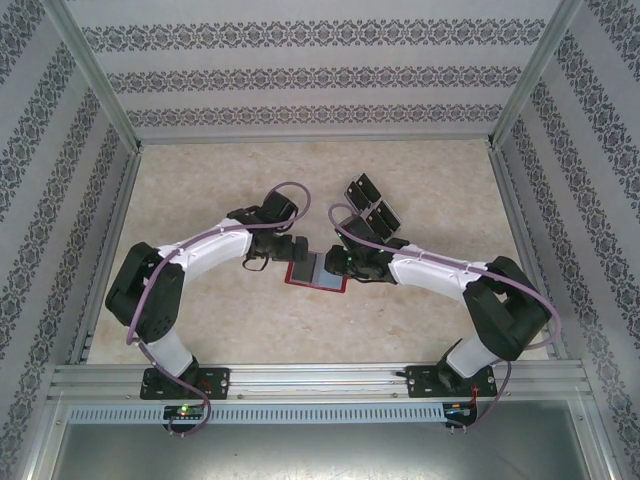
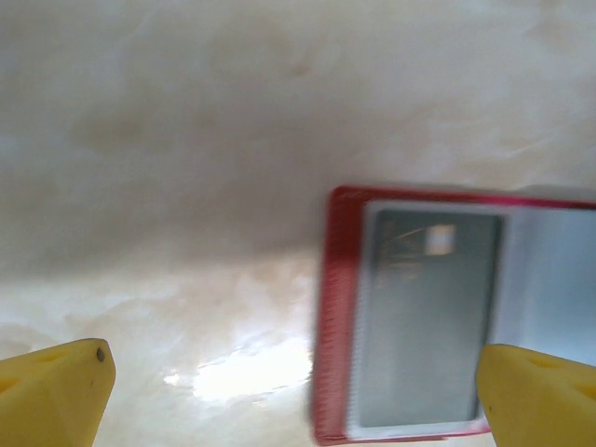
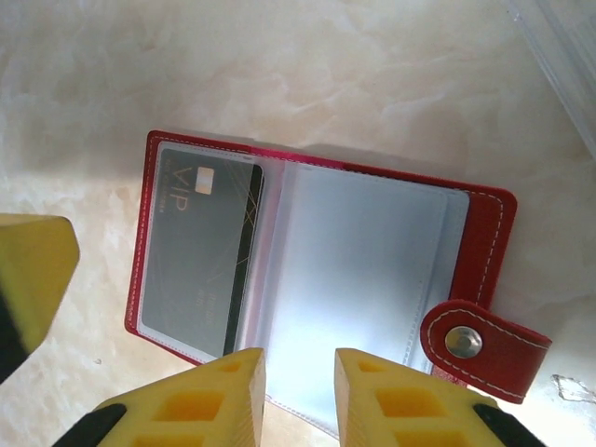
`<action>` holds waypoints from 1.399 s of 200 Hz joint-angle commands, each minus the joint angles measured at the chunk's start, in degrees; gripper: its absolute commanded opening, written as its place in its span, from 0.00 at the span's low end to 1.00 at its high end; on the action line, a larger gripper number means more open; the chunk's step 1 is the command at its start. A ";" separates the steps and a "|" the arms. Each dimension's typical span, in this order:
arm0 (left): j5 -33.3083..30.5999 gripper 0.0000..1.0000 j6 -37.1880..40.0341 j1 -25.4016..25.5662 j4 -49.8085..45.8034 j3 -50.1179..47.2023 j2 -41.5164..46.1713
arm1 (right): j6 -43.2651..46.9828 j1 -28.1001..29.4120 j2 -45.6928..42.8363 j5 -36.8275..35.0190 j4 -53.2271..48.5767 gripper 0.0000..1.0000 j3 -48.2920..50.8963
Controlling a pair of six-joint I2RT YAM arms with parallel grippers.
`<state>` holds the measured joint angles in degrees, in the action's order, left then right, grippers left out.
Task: Put the credit cards into the card holder
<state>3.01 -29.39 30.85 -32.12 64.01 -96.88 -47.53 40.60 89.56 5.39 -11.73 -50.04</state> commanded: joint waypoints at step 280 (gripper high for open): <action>4.06 1.00 0.29 -1.03 6.89 -8.90 -0.79 | -4.27 3.54 3.96 -0.74 -0.13 0.36 -1.10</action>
<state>6.00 -28.95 29.98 -26.68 56.14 -97.51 -51.96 43.42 93.49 5.37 -12.45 -49.36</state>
